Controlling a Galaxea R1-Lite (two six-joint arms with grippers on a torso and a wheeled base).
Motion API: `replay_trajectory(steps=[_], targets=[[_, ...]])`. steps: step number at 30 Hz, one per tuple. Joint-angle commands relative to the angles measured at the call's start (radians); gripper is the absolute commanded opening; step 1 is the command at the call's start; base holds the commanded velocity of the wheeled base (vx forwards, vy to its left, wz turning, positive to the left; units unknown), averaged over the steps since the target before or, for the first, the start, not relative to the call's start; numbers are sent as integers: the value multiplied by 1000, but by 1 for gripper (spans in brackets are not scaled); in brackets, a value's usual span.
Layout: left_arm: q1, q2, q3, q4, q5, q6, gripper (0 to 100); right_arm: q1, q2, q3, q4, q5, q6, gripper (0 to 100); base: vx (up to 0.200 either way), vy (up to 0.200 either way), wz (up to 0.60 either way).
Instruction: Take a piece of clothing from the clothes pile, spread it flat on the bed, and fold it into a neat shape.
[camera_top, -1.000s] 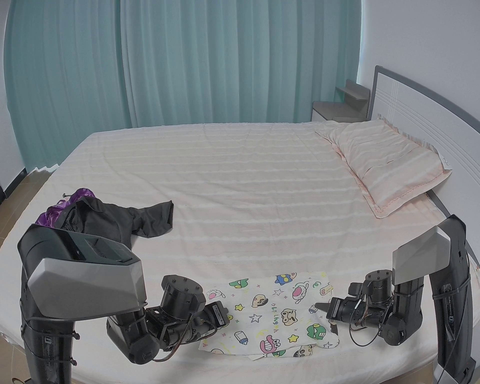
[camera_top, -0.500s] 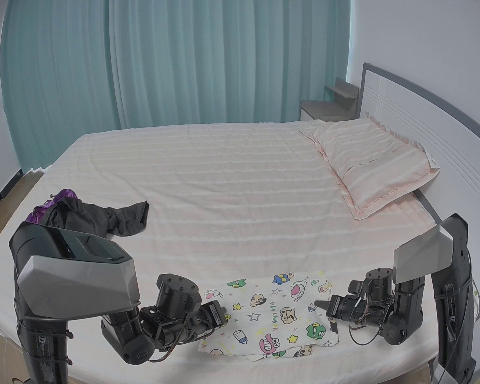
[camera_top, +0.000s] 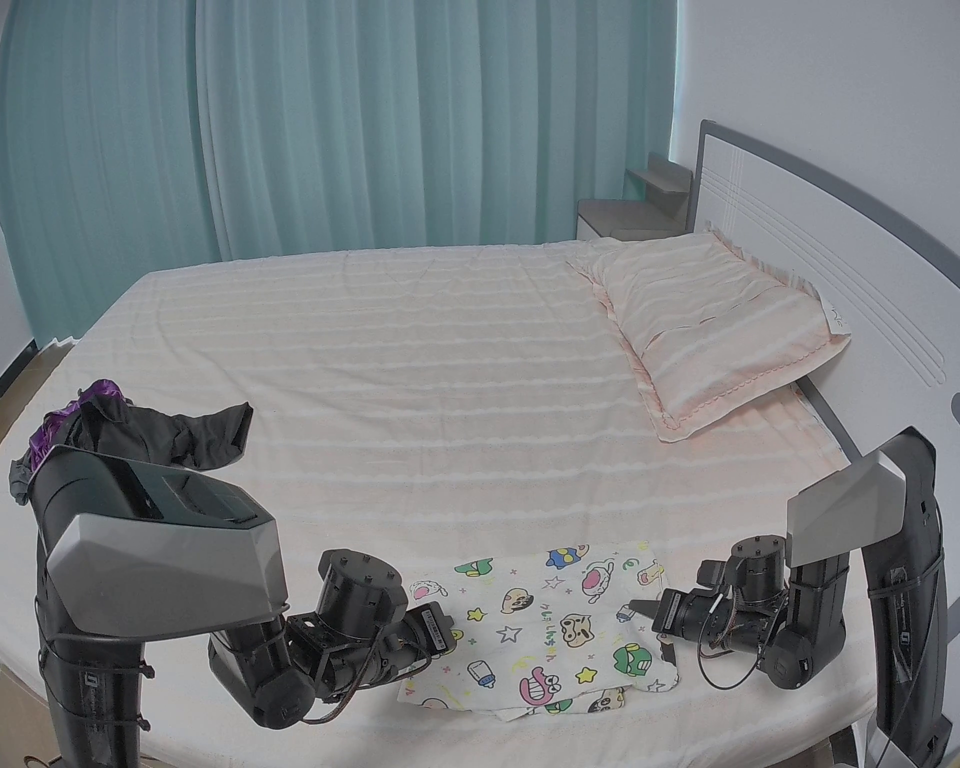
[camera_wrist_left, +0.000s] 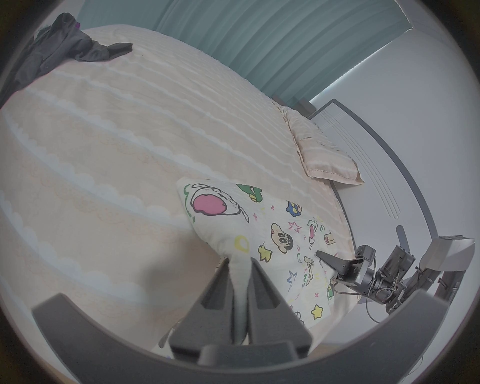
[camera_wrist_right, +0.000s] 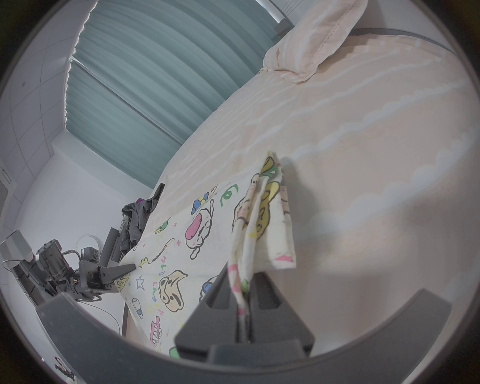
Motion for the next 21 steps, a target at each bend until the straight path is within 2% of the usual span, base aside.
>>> replay_trajectory(steps=[1, 14, 20, 21], targets=[[0, 10, -5, -1, 0, -1, 0, 3, 3, -7, -17, 0, 0, 0, 0, 0, 0], [-1, 13, -13, -1, 0, -2, 0, 5, 3, -4, -17, 0, 0, 0, 0, 0, 0], [-3, 14, -13, -1, 0, -2, 0, 5, 3, -4, -17, 0, 0, 0, 0, -200, 0], [-3, 16, -13, -1, 1, 1, 0, 5, 5, -4, -17, 0, 0, 0, 0, 0, 0]])
